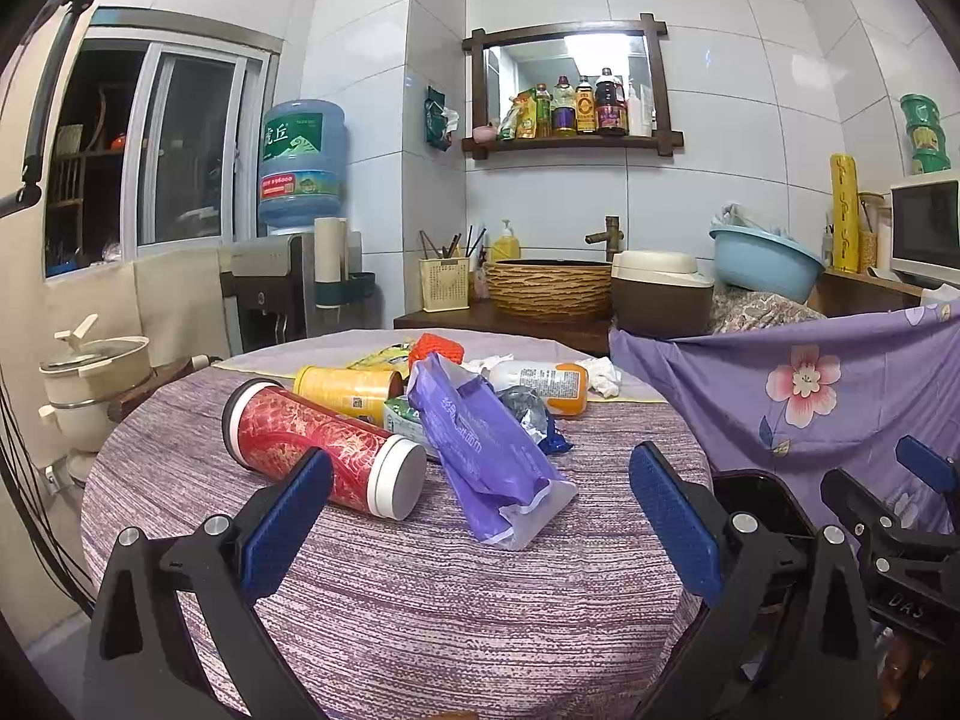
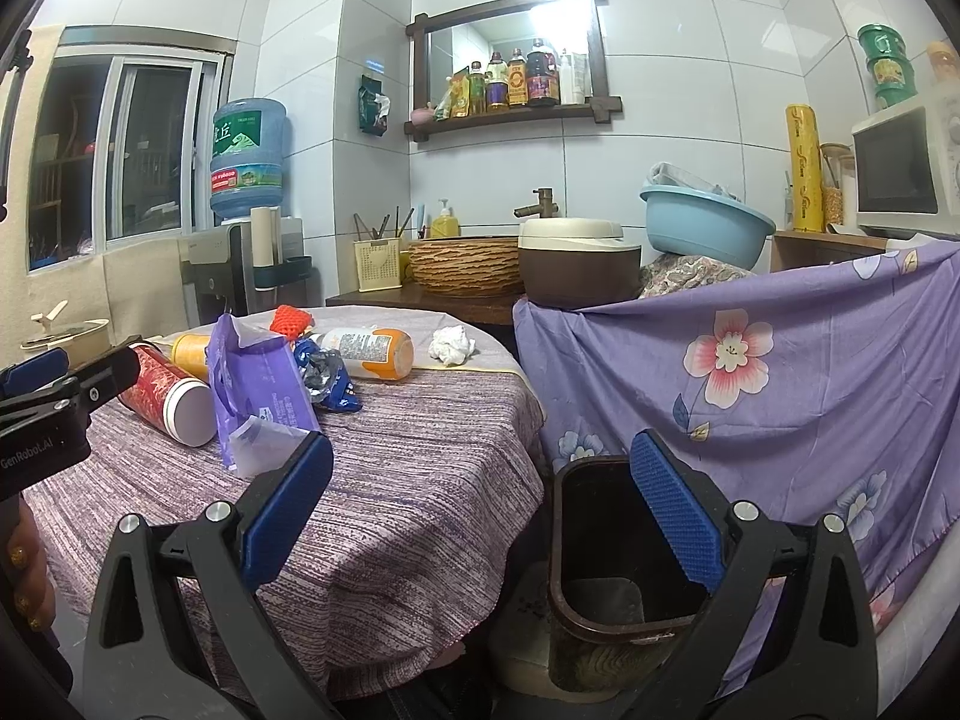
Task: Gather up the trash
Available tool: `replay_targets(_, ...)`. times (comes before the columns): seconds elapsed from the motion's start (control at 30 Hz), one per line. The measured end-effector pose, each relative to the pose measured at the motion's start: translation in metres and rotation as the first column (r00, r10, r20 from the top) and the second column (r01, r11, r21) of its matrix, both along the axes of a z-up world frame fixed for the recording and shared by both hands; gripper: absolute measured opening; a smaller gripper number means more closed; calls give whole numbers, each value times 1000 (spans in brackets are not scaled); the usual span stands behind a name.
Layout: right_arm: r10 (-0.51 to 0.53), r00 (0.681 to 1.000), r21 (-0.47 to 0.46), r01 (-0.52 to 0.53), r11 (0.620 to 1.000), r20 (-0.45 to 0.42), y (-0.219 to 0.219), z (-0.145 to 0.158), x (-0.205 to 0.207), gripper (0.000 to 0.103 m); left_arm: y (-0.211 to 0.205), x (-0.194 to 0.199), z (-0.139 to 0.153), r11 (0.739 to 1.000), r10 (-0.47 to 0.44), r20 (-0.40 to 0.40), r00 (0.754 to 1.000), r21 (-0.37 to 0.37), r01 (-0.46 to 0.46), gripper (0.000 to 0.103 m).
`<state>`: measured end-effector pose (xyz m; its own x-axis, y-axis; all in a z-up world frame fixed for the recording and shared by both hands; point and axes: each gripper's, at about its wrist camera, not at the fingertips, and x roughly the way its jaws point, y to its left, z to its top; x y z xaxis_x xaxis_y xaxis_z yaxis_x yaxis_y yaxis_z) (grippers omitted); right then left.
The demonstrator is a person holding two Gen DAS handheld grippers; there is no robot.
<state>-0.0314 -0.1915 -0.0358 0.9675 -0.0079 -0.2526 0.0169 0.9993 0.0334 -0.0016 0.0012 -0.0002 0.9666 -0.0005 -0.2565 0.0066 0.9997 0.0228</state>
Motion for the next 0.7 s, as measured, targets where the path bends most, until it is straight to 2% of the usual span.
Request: replay_targets(0.7, 3, 1000, 3, -3, 1000, -2, 1, 1, 0, 98, 0, 0, -1, 1000, 0, -1, 1000, -2, 0, 98)
